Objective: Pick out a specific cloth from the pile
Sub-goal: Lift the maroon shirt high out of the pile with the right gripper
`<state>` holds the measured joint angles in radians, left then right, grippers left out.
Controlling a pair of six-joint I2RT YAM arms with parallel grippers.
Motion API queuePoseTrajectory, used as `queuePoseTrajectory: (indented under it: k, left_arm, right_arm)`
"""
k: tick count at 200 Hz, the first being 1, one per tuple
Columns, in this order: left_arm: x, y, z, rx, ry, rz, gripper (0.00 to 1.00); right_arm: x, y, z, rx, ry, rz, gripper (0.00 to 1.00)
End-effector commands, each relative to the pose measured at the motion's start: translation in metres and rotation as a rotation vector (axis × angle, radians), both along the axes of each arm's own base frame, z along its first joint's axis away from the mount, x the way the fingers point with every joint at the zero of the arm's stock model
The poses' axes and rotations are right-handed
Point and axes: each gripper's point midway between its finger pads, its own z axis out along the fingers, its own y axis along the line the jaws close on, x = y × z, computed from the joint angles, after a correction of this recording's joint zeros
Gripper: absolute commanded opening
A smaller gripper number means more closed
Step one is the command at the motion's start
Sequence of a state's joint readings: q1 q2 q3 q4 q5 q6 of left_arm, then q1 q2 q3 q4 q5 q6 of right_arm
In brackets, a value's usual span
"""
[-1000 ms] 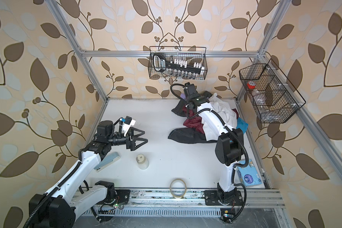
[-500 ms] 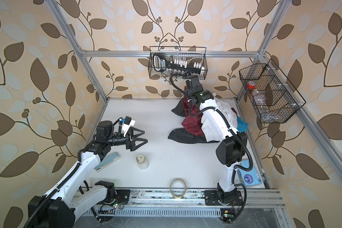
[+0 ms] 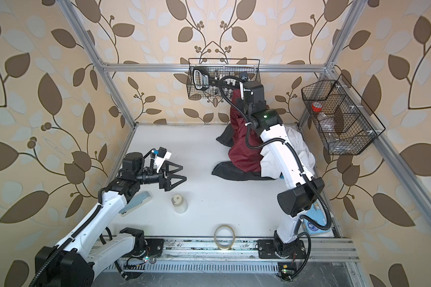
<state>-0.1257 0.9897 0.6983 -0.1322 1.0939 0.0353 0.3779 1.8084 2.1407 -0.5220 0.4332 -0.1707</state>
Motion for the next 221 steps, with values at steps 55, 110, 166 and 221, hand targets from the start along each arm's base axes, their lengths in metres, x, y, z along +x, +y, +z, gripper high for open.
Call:
queuePoseTrajectory:
  k: [55,110,166,221]
  left_arm:
    - [-0.005,-0.002,0.010,-0.003,-0.057,-0.021,0.99]
    - [-0.005,-0.002,0.010,0.001,-0.061,-0.017,0.99]
    - [-0.005,-0.002,0.009,0.002,-0.061,-0.016,0.99]
    - [-0.005,-0.002,0.010,0.005,-0.068,-0.013,0.99]
  right_arm:
    - [-0.017,0.027,0.107,0.116,-0.293,0.180,0.00]
    - [-0.035,0.050,0.146,0.194,-0.410,0.328,0.00]
    - [-0.077,0.055,0.211,0.297,-0.623,0.449,0.00]
    - [-0.121,0.068,0.260,0.436,-0.800,0.654,0.00]
